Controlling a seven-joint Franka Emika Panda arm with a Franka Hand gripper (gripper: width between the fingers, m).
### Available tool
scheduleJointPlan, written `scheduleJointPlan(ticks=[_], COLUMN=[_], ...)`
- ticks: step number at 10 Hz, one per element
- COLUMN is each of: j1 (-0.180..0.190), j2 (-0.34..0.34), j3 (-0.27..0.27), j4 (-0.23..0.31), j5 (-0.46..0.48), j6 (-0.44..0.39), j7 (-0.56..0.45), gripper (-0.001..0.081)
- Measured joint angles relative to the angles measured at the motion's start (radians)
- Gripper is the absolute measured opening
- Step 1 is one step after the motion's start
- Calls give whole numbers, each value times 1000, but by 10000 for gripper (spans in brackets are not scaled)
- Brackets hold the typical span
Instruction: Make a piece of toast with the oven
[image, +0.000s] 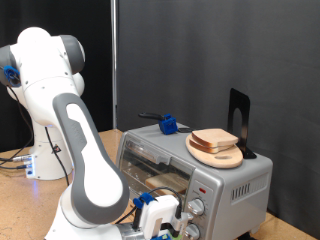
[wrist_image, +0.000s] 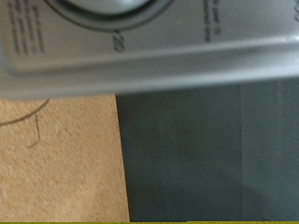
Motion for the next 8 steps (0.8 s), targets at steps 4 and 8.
scheduleJointPlan(ticks=[4,8], j1=[1,6], j2=[1,1], j3=[7,7], j4=[6,6], j5=[18,15], j6=[15,19], j7=[-45,-49], gripper=[682,682])
